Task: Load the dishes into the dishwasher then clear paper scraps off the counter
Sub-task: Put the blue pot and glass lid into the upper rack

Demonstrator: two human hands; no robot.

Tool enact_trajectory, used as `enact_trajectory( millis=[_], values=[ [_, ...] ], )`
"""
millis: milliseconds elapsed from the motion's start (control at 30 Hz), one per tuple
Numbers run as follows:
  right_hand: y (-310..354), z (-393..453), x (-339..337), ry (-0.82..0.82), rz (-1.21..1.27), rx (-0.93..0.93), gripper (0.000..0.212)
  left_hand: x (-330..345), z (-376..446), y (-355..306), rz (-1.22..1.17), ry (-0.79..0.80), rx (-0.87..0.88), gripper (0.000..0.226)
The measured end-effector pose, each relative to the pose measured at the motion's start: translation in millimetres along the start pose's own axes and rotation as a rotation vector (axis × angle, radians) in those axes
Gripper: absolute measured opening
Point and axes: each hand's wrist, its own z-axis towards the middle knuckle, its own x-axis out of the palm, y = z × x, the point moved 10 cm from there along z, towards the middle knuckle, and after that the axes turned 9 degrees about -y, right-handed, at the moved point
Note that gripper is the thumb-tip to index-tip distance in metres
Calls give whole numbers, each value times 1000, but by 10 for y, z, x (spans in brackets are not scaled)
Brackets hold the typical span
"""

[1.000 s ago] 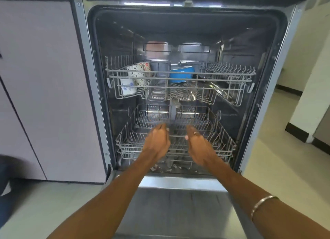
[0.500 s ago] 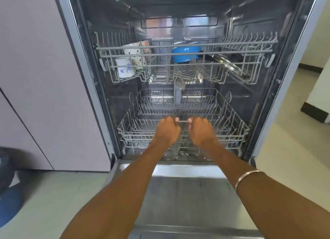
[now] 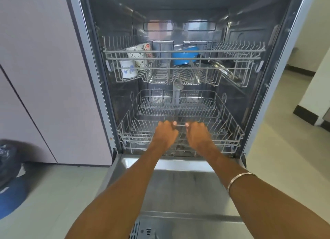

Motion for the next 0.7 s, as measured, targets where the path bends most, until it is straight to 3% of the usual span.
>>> enact_trajectory(
  millis=[167,367,700],
  values=[
    [-12,-246,-99,1,39,47,16,-105,-304,-66,-9,-12,6,21],
    [50,-644,-174,161,71,80,22,-355,-707,-180,22,18,-66,23],
    [335,-1668,-772,250,125,82,24,-711,-1692,-399,-25,236,-126,33]
  ],
)
